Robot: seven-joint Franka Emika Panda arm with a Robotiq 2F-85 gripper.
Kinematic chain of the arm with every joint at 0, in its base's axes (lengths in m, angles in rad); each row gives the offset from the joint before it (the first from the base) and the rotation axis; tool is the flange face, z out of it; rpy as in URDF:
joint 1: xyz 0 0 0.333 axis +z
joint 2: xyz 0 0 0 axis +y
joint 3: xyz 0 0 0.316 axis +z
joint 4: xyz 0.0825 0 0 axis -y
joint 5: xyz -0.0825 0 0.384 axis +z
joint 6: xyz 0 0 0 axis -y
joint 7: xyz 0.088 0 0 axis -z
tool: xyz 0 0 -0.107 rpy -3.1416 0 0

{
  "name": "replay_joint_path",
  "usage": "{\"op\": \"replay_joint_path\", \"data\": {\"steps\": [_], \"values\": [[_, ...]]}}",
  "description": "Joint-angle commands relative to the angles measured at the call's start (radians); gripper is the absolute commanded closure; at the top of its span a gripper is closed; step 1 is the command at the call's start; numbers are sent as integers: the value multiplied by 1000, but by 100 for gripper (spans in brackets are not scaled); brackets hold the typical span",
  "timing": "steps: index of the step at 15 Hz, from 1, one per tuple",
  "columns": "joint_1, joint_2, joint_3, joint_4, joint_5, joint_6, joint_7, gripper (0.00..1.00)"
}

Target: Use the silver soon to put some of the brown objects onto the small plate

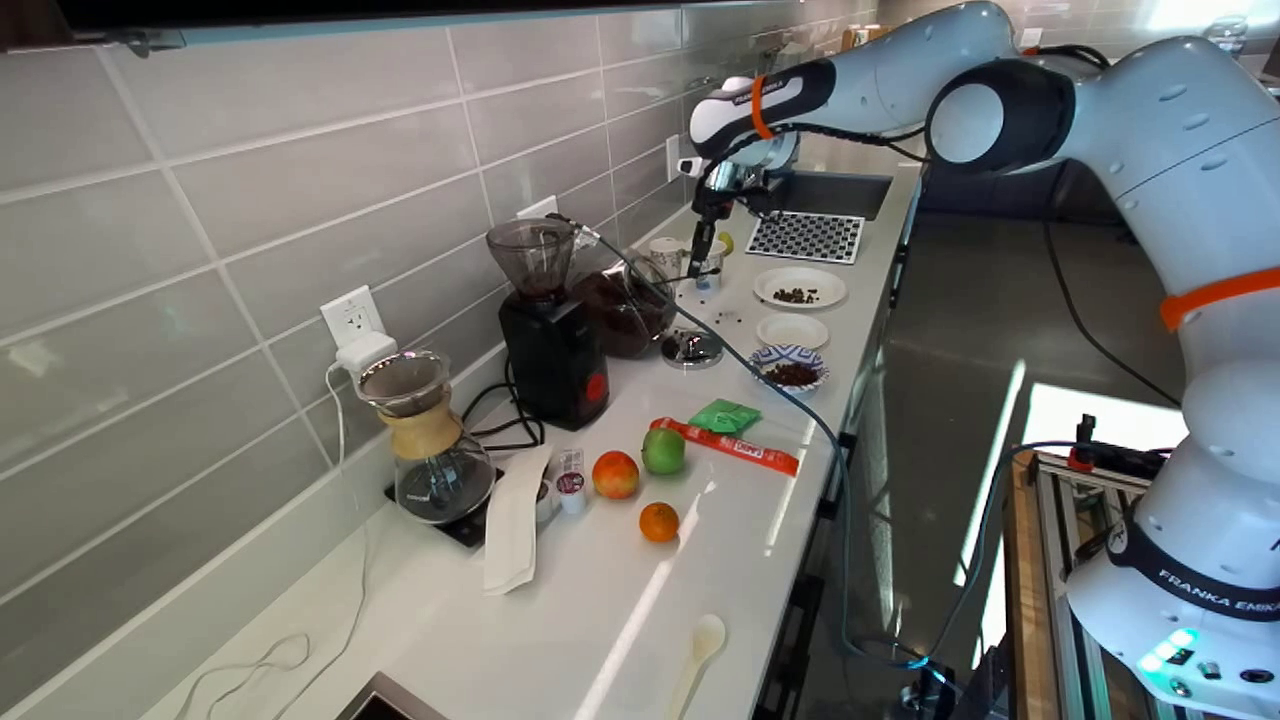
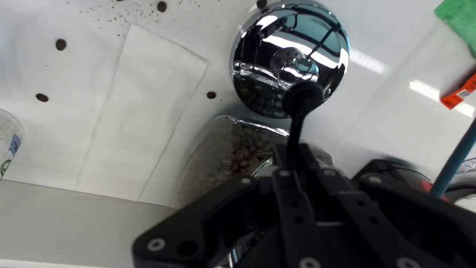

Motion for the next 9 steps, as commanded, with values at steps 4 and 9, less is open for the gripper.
{"op": "replay_joint_path", "data": {"steps": [4, 9], "values": [[-54, -67, 1, -53, -2, -46, -90, 98], [-62, -95, -19, -58, -39, -183, -116, 98]]}}
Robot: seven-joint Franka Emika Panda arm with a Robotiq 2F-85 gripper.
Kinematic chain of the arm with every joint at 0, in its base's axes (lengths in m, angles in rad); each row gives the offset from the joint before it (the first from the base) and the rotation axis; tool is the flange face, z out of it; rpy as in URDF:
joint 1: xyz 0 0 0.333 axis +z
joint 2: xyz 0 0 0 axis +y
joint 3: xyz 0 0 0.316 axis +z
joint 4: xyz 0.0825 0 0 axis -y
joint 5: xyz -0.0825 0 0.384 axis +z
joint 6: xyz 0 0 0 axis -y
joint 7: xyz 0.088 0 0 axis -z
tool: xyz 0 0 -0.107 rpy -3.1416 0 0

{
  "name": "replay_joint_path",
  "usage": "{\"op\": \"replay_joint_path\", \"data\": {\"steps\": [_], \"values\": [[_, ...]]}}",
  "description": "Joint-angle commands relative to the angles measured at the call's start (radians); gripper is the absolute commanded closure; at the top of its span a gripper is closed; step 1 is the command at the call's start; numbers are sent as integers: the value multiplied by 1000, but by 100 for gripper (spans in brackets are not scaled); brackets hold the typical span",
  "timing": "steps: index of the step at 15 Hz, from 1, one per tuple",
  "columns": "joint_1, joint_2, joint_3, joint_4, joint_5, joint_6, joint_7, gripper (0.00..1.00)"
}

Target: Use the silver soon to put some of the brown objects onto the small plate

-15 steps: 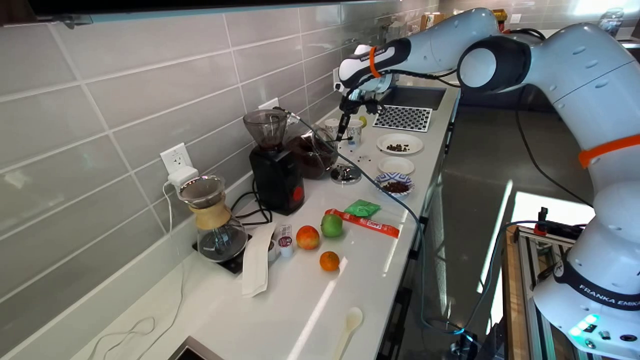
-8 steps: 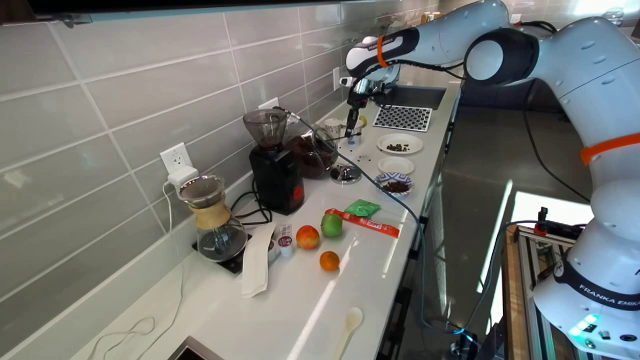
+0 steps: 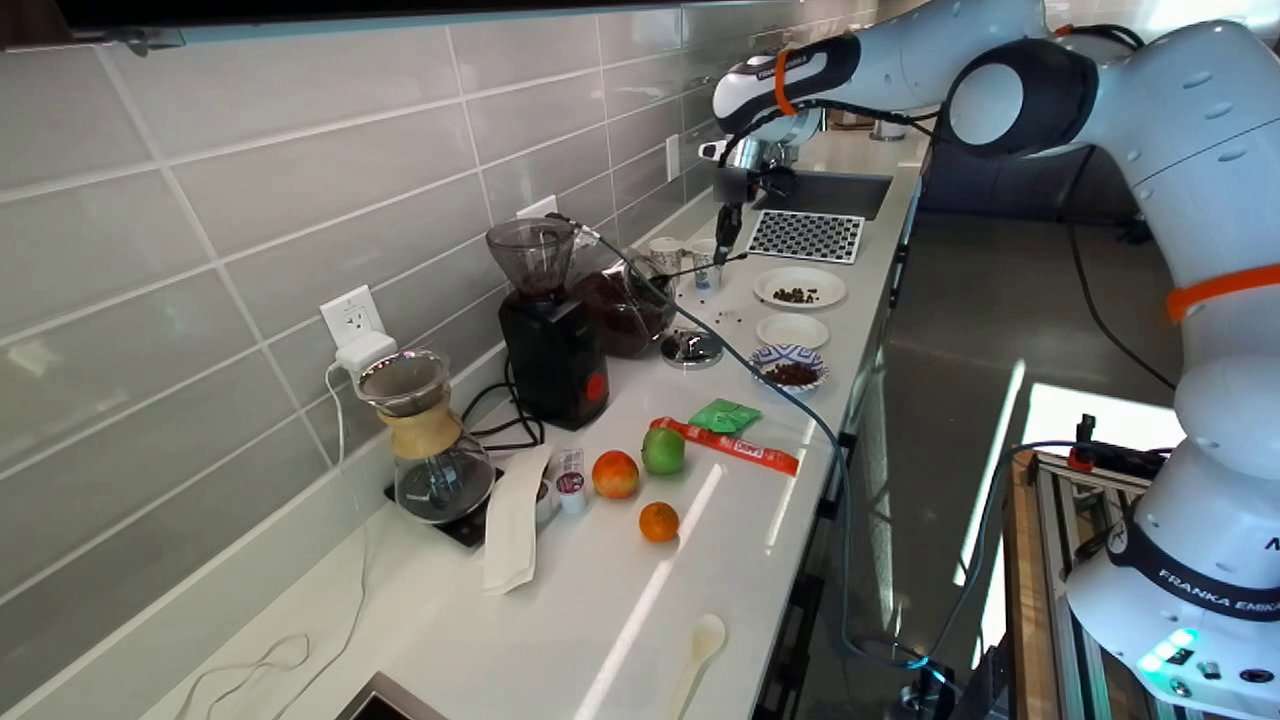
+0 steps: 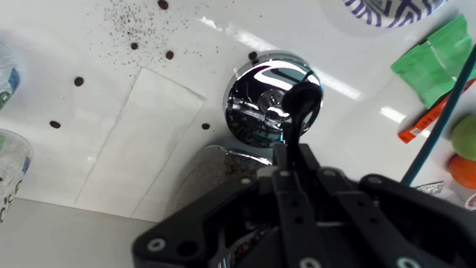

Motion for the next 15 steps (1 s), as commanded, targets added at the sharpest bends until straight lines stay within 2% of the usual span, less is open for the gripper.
{"op": "replay_joint_path", "data": {"steps": [1, 8, 14, 15], "values": [[-3, -56, -16, -62, -32, -57, -19, 98], [-2, -184, -45, -255, -73, 23, -16, 98], [-3, -273, -45, -439, -40, 186, 5, 98], [34, -279, -91, -453, -6, 203, -12, 98]]}}
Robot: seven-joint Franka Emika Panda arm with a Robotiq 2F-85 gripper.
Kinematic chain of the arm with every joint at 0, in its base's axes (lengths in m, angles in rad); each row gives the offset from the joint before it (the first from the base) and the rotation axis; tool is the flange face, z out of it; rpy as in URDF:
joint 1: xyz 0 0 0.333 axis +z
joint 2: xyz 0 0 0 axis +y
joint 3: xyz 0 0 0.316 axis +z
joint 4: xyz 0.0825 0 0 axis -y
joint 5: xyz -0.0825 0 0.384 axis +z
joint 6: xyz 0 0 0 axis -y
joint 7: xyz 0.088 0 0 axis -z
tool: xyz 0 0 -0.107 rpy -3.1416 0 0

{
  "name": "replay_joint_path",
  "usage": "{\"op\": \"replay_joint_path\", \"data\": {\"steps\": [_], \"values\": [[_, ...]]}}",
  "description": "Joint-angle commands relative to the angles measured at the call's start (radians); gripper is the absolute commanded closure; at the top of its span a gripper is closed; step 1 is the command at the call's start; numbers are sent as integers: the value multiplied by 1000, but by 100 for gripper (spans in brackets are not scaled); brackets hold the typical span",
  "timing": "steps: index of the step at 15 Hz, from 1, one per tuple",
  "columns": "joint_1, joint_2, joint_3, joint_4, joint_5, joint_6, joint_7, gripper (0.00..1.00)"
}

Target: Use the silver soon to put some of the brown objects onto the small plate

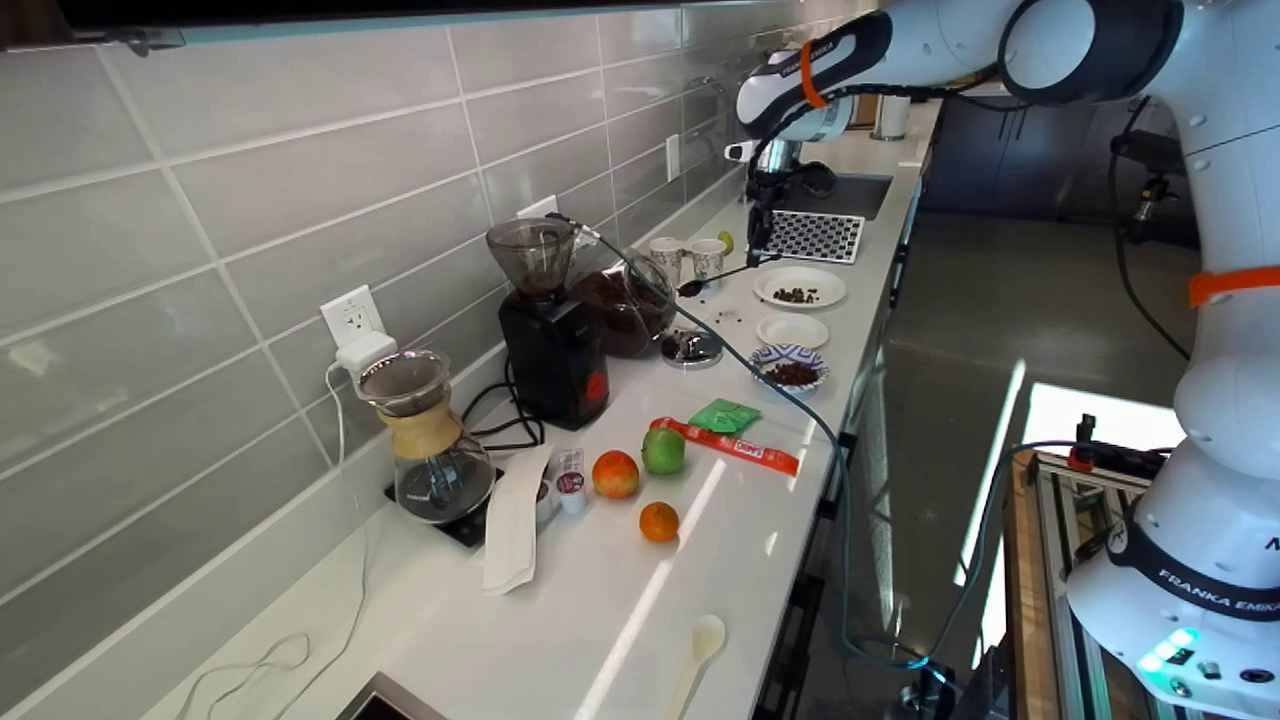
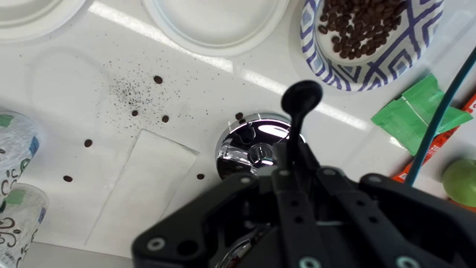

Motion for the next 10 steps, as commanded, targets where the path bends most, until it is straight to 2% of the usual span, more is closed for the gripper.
{"op": "replay_joint_path", "data": {"steps": [1, 2, 3, 10], "values": [[38, -72, -47, -134, 65, 91, -14, 98], [42, -78, -52, -150, 97, 121, -6, 98], [55, -28, -68, -63, 70, 58, -13, 91], [62, -50, -77, -99, 95, 87, -12, 91]]}}
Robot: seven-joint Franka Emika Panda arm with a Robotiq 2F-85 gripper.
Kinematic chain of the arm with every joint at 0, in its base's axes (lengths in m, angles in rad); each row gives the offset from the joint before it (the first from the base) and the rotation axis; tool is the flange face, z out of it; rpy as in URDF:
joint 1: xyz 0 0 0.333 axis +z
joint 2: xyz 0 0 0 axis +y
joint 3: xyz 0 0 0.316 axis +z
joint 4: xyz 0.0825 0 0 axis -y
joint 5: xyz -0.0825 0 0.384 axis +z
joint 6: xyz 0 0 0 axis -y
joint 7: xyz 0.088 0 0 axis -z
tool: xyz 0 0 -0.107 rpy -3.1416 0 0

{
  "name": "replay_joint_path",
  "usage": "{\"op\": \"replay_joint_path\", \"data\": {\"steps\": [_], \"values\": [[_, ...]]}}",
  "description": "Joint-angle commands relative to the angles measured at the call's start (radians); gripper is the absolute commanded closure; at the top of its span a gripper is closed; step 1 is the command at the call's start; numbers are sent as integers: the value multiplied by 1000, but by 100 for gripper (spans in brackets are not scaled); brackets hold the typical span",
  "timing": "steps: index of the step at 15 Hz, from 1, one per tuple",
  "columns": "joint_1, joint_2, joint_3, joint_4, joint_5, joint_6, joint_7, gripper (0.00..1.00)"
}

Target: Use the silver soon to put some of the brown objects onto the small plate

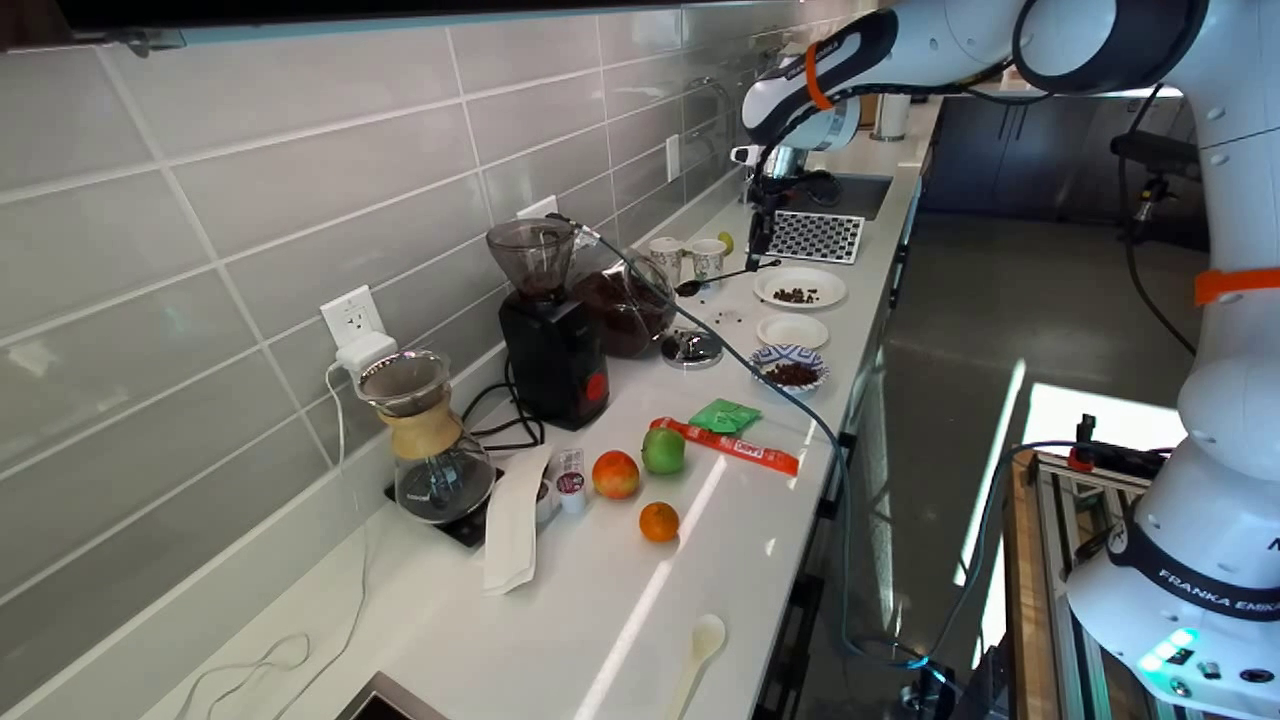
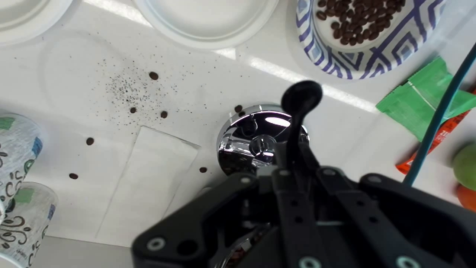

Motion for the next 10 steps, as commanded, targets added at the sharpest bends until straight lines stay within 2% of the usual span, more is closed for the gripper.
{"op": "replay_joint_path", "data": {"steps": [1, 2, 3, 5, 10], "values": [[33, 2, -40, 6, 21, -7, -12, 91], [33, 2, -40, 6, 22, -7, -12, 91], [33, 2, -40, 5, 22, -7, -12, 98], [42, -16, -62, -42, 5, 19, -12, 98], [38, -96, -110, -243, 20, 98, -108, 98]]}}
